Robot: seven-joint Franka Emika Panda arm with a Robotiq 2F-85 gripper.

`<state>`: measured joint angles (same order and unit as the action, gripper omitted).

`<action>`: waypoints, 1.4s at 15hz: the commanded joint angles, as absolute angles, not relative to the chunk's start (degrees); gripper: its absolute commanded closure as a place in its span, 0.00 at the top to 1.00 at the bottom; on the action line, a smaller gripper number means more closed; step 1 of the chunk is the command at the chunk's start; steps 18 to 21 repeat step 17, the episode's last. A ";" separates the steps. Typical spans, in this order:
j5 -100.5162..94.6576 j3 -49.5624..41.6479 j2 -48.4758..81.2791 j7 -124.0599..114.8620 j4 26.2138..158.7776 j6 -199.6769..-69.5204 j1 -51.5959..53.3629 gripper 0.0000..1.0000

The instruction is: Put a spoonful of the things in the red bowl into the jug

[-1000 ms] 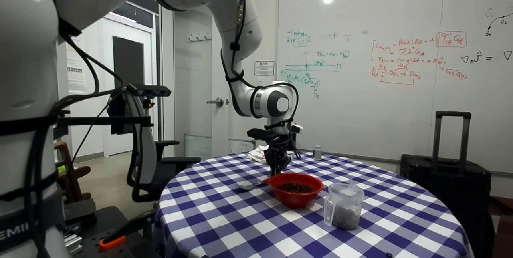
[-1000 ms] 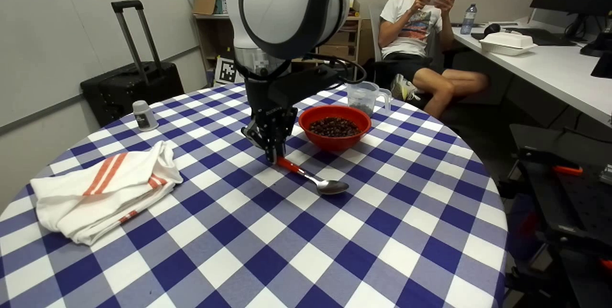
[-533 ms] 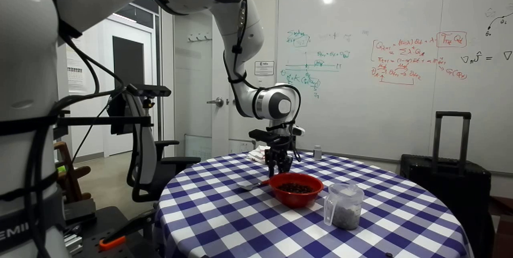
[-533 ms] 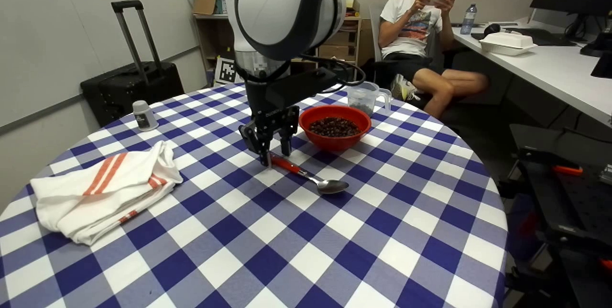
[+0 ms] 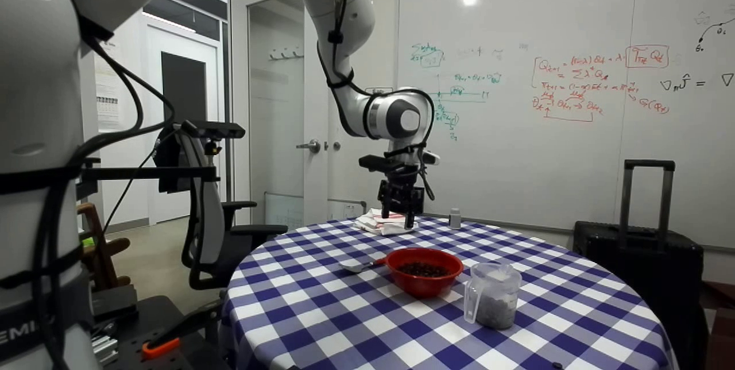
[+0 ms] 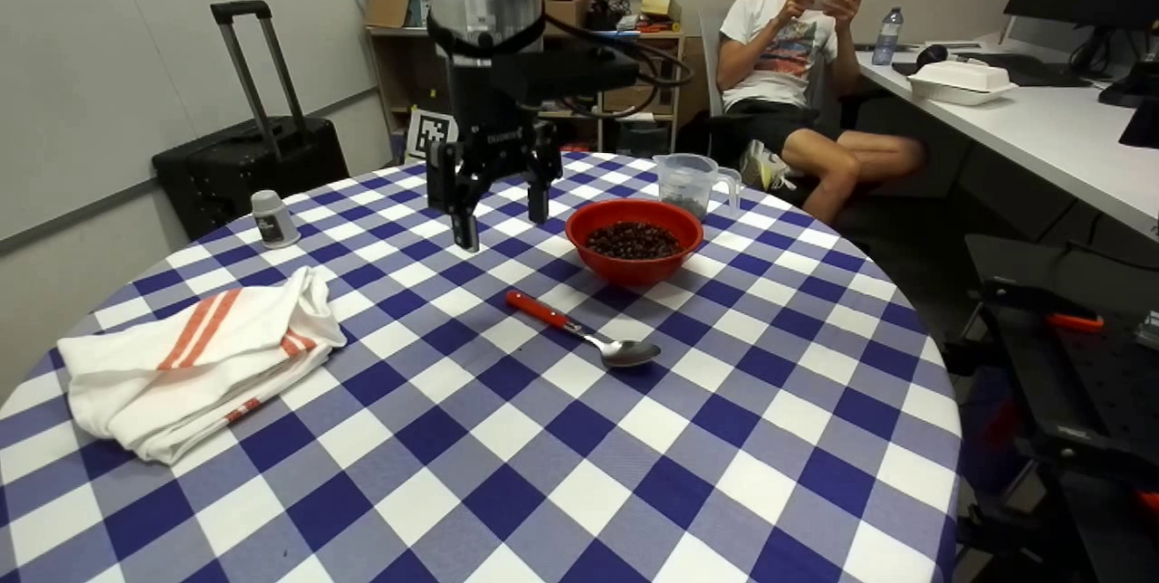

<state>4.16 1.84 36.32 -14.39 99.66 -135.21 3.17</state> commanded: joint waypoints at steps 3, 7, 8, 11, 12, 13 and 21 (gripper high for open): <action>3.64 0.86 24.43 -10.17 108.05 -125.54 2.31 1.00; 2.26 -1.61 18.04 -11.56 113.28 -123.85 1.36 1.00; 1.99 -2.21 16.83 -11.81 114.35 -123.95 0.96 1.00; 1.34 -4.26 13.29 -12.74 117.87 -124.95 -0.61 1.00; 1.26 -4.84 12.39 -13.28 118.76 -125.02 -1.11 1.00; 1.63 -5.35 11.43 -13.89 119.66 -125.02 -1.70 1.00; 2.15 -5.15 12.90 -12.32 118.08 -124.45 -2.53 1.00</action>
